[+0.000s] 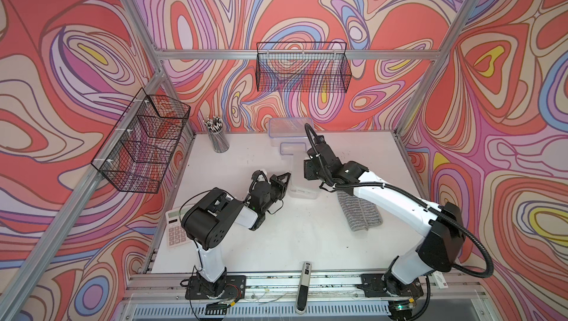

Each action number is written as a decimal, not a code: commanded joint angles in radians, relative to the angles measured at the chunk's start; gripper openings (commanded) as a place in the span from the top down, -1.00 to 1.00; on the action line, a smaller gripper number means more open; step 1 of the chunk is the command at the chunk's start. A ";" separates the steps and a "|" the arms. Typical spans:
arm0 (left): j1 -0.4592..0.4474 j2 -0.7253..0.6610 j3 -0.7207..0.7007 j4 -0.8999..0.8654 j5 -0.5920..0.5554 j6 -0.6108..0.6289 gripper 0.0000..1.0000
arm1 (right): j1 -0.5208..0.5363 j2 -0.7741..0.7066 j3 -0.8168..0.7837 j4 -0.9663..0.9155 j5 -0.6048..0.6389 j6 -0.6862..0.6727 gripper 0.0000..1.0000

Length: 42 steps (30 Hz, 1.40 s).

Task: Wipe the insides of the lunch boxes
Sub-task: Open the lid of the lunch box.

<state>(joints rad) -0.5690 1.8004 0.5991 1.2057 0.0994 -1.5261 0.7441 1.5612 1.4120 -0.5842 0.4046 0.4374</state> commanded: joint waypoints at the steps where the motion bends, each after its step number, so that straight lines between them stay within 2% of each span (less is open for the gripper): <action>1: -0.012 -0.059 0.064 -0.090 0.051 0.081 1.00 | -0.012 -0.070 -0.038 -0.035 0.088 -0.038 -0.33; 7: -0.037 -0.068 0.196 -0.193 0.114 0.148 1.00 | -0.028 -0.188 -0.117 -0.040 0.129 -0.033 -0.30; 18: -0.150 -0.004 0.479 -0.399 0.201 0.263 1.00 | -0.048 -0.350 -0.204 -0.099 0.184 0.008 -0.27; 23: -0.157 0.000 0.551 -0.431 0.250 0.289 1.00 | -0.048 -0.425 -0.233 -0.106 0.193 0.034 -0.24; 26: -0.154 -0.058 0.558 -0.500 0.233 0.365 1.00 | -0.048 -0.458 -0.257 -0.080 0.170 0.037 -0.20; 29: -0.132 -0.168 0.571 -0.704 0.207 0.477 1.00 | -0.047 -0.455 -0.276 -0.061 0.138 0.035 -0.19; 33: -0.054 -0.354 0.582 -1.033 0.185 0.649 1.00 | -0.048 -0.424 -0.285 -0.042 0.110 0.032 -0.18; 36: 0.003 -0.493 0.630 -1.362 0.056 0.835 1.00 | -0.048 -0.396 -0.291 0.002 0.081 0.025 -0.17; 38: 0.037 -0.556 0.674 -1.581 -0.073 0.954 1.00 | -0.048 -0.372 -0.291 0.037 0.065 0.021 -0.16; 40: 0.087 -0.594 0.691 -1.710 -0.139 1.026 1.00 | -0.048 -0.347 -0.290 0.070 0.047 0.020 -0.15; 42: 0.137 -0.627 0.676 -1.766 -0.166 1.090 1.00 | -0.048 -0.314 -0.287 0.100 0.023 0.019 -0.15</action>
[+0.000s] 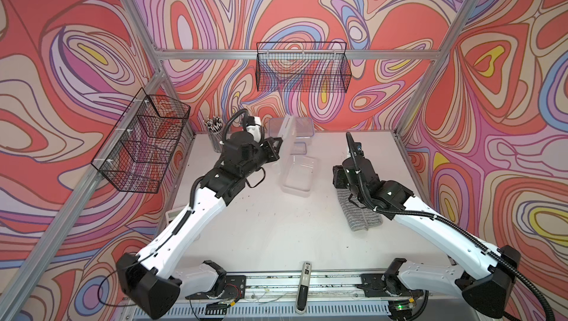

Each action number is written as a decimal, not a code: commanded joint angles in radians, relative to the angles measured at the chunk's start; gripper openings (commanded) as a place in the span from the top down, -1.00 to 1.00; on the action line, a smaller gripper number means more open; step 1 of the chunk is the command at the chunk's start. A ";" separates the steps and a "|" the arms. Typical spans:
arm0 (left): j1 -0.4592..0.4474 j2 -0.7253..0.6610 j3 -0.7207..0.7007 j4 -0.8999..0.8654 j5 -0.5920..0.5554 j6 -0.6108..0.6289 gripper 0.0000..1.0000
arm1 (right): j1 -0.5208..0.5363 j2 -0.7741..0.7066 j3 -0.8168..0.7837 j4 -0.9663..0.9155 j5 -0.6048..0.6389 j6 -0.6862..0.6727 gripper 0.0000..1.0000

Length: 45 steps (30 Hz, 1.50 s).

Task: Wipe the insides of the lunch boxes
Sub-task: Open the lid of the lunch box, then place the lid at the center of the board.

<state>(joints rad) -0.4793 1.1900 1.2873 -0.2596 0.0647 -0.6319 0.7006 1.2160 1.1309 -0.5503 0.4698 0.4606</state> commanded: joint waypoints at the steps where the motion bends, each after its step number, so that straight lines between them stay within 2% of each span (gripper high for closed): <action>1: 0.070 -0.027 -0.022 -0.324 -0.152 0.219 1.00 | -0.004 0.049 -0.004 0.080 -0.054 -0.003 -0.14; 3: 0.113 -0.023 -0.022 -0.384 -0.198 0.249 1.00 | -0.004 0.081 0.005 0.095 -0.071 0.003 -0.13; 7: 0.206 0.064 0.035 -0.566 -0.263 0.227 1.00 | -0.004 0.132 0.019 0.110 -0.101 0.015 -0.11; 16: 0.233 0.260 0.005 -0.533 -0.448 0.121 1.00 | -0.005 0.158 0.035 0.089 -0.089 0.023 -0.11; 25: 0.234 0.473 0.054 -0.435 -0.422 0.013 1.00 | -0.004 0.143 0.035 0.050 -0.056 0.030 -0.10; 33: 0.238 0.641 0.155 -0.435 -0.425 -0.091 1.00 | -0.005 0.147 0.035 0.041 -0.049 0.041 -0.10; 45: 0.240 0.688 0.114 -0.373 -0.493 -0.386 1.00 | -0.005 0.146 0.040 0.030 -0.050 0.041 -0.10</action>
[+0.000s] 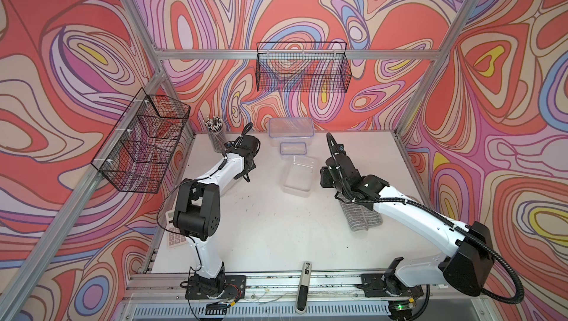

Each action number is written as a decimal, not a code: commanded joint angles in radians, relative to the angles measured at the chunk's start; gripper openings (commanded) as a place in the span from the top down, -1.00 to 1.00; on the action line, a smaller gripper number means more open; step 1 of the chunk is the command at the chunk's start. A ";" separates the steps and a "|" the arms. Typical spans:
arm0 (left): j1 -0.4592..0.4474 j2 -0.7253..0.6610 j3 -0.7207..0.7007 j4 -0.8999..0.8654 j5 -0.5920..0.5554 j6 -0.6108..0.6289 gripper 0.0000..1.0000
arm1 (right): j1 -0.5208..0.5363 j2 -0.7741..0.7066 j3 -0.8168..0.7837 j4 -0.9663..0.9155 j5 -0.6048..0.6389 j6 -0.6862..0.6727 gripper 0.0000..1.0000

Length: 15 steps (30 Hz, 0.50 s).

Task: Wipe the insides of the lunch boxes
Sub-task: Place the lid at the center of the board.

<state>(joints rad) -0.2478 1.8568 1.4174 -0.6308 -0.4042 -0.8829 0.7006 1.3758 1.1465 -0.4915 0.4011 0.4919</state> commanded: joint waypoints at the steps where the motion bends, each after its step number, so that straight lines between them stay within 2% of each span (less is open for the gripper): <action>1: 0.008 0.027 -0.015 0.007 -0.028 -0.151 1.00 | -0.004 -0.015 0.023 -0.031 0.019 0.011 -0.10; 7: 0.009 0.078 0.036 -0.012 -0.068 -0.205 1.00 | -0.005 -0.045 0.000 -0.038 0.032 0.027 -0.10; 15: 0.021 0.094 0.046 0.010 -0.117 -0.331 0.83 | -0.005 -0.070 -0.019 -0.053 0.041 0.048 -0.11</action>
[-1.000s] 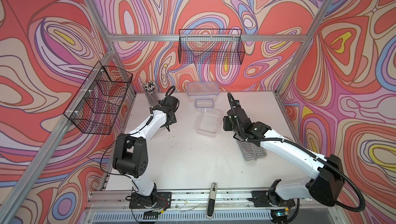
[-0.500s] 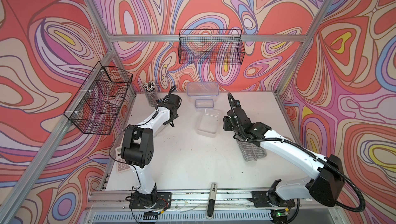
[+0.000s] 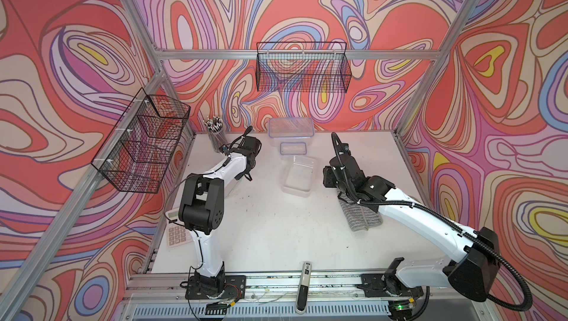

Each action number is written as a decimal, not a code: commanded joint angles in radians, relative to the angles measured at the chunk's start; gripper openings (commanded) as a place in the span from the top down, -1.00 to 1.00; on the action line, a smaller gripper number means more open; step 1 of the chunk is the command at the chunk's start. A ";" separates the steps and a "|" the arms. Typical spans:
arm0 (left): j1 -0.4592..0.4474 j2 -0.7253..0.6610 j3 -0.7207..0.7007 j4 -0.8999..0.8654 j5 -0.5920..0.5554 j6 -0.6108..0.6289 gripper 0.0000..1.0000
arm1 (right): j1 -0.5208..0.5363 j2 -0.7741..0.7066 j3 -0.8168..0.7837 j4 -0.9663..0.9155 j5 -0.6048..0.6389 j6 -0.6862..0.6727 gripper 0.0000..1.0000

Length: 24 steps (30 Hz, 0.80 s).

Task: Wipe the insides of the lunch boxes
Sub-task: Place the lid at the center of the board.

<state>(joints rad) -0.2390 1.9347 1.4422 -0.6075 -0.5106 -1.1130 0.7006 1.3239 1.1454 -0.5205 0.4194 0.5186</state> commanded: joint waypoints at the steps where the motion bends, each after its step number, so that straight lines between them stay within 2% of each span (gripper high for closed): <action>1: 0.013 0.018 0.023 -0.008 -0.013 -0.107 0.81 | -0.005 -0.020 -0.019 -0.026 0.022 0.023 -0.11; 9: 0.029 0.034 0.042 0.035 -0.002 -0.125 0.52 | -0.005 -0.029 -0.033 -0.028 0.028 0.031 -0.10; 16: 0.035 0.033 0.049 0.071 0.041 -0.104 0.38 | -0.006 -0.041 -0.045 -0.074 0.061 0.040 -0.16; 19: 0.034 -0.004 0.012 0.136 0.107 -0.060 0.31 | -0.047 -0.051 -0.071 -0.116 0.056 0.053 -0.29; 22: 0.028 -0.061 -0.055 0.229 0.206 0.009 0.25 | -0.135 -0.057 -0.118 -0.136 -0.027 0.073 -0.49; 24: 0.016 -0.104 -0.102 0.278 0.259 0.055 0.21 | -0.195 -0.054 -0.161 -0.138 -0.065 0.082 -0.79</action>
<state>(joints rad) -0.2111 1.9095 1.3914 -0.4206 -0.3489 -1.1374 0.5697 1.2755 1.0336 -0.6014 0.4068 0.5743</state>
